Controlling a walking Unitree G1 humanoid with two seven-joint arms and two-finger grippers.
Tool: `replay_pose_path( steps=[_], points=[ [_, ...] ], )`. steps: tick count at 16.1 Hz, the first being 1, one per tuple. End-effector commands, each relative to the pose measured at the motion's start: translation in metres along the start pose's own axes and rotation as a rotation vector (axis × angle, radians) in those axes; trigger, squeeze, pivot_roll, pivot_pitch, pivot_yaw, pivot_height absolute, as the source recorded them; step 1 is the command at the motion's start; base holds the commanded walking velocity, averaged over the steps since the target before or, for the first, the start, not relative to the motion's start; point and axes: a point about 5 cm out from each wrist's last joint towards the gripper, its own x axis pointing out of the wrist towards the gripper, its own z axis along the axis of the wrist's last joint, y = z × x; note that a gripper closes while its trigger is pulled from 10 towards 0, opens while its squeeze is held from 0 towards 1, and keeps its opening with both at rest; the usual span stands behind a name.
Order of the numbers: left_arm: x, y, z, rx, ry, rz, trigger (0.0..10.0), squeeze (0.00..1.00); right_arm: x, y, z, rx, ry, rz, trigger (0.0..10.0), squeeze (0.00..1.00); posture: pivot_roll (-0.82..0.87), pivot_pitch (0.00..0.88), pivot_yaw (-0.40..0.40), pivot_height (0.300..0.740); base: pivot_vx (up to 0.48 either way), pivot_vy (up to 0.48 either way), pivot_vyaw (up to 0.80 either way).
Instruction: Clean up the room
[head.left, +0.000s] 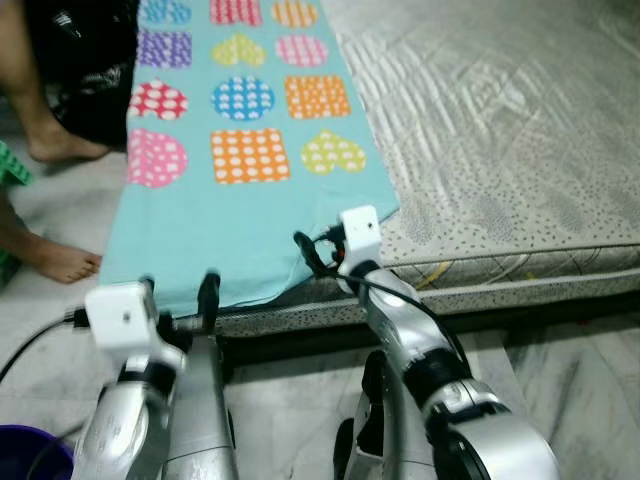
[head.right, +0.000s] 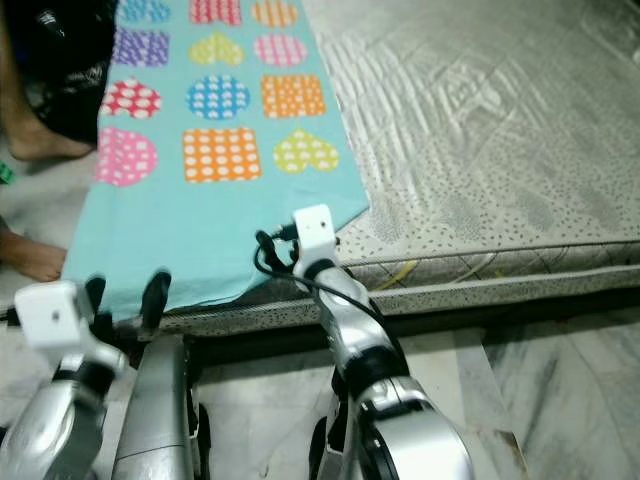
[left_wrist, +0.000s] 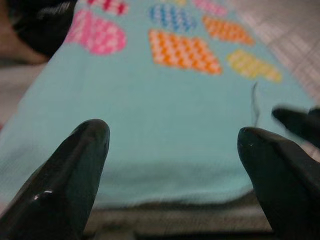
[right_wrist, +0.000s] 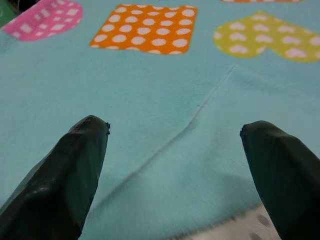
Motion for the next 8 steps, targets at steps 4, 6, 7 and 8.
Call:
replay_pose_path(
  steps=[4,6,7,8],
  points=[
    [-0.015,-0.003,0.006,0.013,0.023,0.01,10.0,0.0,0.008,0.014,0.001,0.07,-0.015,-0.048,10.0,0.0,0.34,0.341,-0.099,0.534,0.0,0.0,0.0],
    [-0.014,-0.004,0.009,0.012,0.022,0.009,10.0,0.0,0.01,0.016,0.005,0.068,-0.027,-0.099,10.0,0.0,0.34,0.343,-0.097,0.534,0.0,0.0,0.0],
    [-0.013,-0.005,0.01,0.009,0.023,0.008,10.0,0.0,0.012,0.019,0.006,0.053,-0.023,-0.13,10.0,0.0,0.34,0.343,-0.096,0.534,0.0,0.0,0.0],
    [-0.013,-0.007,0.009,0.002,0.024,0.006,10.0,0.0,0.014,0.025,0.008,0.036,-0.023,-0.148,10.0,0.0,0.33,0.341,-0.095,0.534,0.0,0.0,0.0]
  ],
)
